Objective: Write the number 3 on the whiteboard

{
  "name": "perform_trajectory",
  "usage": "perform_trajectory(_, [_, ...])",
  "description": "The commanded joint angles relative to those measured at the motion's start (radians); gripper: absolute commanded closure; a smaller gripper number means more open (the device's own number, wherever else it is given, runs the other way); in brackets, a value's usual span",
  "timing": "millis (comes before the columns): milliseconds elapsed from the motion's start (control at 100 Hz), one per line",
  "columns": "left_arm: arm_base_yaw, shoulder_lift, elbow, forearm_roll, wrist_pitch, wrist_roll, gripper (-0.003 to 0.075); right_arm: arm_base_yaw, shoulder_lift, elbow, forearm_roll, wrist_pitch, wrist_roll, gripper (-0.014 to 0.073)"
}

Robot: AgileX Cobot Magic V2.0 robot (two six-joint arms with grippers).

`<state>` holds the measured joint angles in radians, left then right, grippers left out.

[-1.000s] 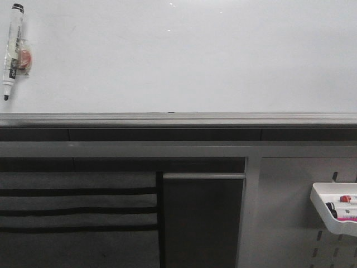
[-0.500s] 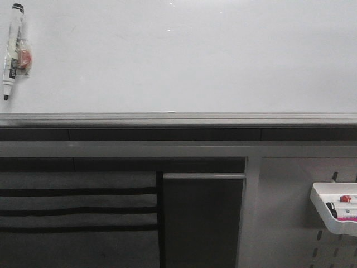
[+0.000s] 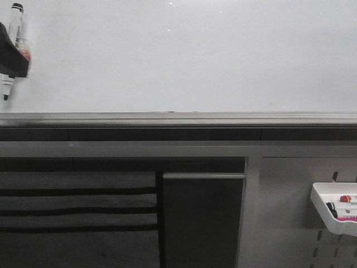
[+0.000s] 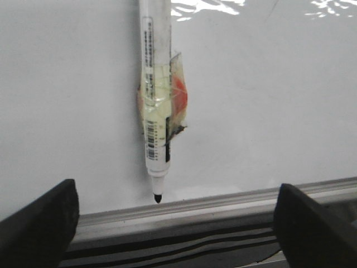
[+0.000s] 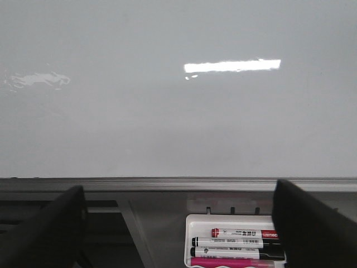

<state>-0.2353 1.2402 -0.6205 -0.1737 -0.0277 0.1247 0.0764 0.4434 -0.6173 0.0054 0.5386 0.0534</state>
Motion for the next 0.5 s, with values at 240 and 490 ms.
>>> perform_trajectory(240, [-0.003,0.150,-0.118,0.007,-0.141,0.005,0.0195,-0.004,0.012,-0.034,-0.005,-0.076,-0.008,-0.0010])
perform_trajectory(490, [-0.003,0.205,-0.151,0.009,-0.154,0.009,0.0312,-0.004,0.012,-0.034,-0.005,-0.076,-0.008,-0.0010])
